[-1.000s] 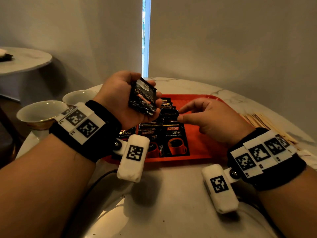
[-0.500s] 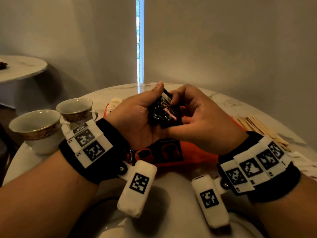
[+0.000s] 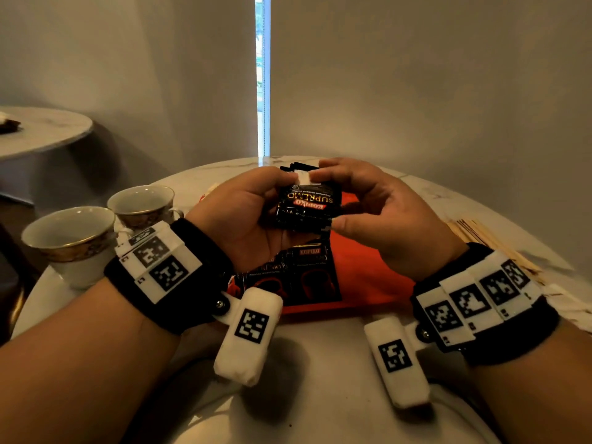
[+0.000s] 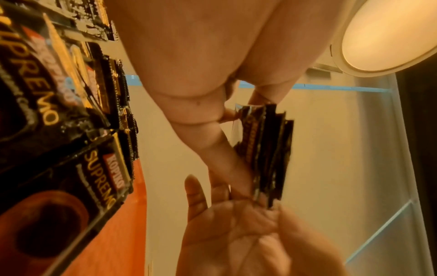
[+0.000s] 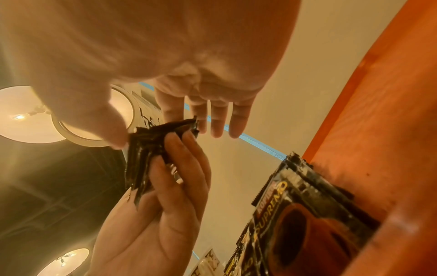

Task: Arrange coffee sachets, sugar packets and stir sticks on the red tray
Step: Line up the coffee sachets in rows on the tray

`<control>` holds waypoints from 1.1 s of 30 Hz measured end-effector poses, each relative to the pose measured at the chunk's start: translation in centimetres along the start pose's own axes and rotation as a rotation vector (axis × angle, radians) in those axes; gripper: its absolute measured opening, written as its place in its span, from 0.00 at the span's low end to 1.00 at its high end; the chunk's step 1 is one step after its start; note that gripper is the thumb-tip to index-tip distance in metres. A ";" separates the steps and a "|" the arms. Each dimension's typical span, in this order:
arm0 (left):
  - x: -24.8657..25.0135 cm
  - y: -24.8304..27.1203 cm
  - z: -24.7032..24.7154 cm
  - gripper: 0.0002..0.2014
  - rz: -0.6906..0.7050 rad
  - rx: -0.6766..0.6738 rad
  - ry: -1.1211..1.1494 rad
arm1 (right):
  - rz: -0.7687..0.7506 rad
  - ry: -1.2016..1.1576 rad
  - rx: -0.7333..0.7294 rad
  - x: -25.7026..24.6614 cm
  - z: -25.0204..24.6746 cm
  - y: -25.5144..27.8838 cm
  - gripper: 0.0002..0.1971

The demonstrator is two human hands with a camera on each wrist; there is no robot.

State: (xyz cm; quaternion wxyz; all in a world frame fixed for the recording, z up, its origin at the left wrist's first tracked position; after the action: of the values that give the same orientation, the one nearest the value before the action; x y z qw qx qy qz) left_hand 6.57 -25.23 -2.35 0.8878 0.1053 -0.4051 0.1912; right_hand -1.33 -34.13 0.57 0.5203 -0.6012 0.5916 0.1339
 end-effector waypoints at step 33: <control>0.5 -0.5 -1.9 0.21 -0.005 0.026 -0.329 | 0.312 -0.313 0.651 4.0 -5.2 0.9 0.04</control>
State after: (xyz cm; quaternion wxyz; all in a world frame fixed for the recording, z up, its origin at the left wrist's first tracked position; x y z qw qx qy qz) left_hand 8.37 -24.86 -3.23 0.8086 0.1476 -0.5423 0.1741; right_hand -3.44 -40.28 -0.76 0.7411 -0.2796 0.6010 0.1068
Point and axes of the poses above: each hand's wrist, its own y-axis away from the middle knuckle, its own z-axis out of the palm, x = y × z, the point moved 9 cm from there along -y, towards the middle knuckle, and after that the axes turned 11 degrees about y, right-handed, at the moved point
